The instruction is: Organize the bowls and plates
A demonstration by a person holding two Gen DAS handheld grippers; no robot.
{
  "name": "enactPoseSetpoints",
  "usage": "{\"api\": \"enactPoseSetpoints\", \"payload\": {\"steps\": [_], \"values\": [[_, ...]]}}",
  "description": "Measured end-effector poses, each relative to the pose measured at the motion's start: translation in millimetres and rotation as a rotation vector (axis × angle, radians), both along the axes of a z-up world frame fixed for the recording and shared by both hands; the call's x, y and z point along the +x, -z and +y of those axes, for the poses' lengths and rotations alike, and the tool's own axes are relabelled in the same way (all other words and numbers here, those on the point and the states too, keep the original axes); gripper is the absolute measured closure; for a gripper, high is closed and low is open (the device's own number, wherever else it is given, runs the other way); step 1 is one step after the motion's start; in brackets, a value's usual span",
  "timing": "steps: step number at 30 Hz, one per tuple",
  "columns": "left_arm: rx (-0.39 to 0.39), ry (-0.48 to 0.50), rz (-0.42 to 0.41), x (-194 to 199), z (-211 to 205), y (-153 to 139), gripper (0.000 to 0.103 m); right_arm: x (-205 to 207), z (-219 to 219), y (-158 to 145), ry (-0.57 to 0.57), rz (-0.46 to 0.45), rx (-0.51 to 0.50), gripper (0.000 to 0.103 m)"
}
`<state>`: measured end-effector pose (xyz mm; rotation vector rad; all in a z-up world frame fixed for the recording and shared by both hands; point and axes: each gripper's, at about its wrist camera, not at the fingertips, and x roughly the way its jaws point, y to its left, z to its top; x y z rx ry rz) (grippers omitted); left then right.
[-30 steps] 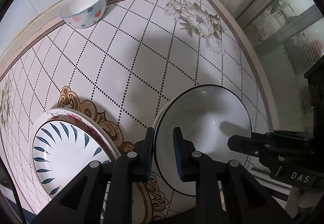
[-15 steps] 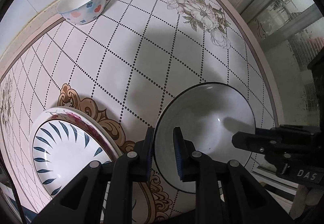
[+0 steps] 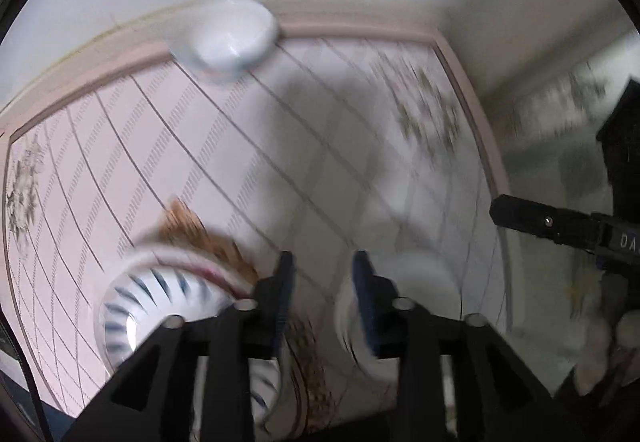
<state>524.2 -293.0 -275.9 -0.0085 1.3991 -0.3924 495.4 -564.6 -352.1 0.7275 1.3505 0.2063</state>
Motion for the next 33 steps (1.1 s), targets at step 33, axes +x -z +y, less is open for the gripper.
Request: {"api": "enactPoseSetpoints", "payload": {"steps": [33], "values": [[0.045,-0.230,0.020,194,38,69,0.089,253,90,87,-0.071,-0.023,-0.044,0.088]]}}
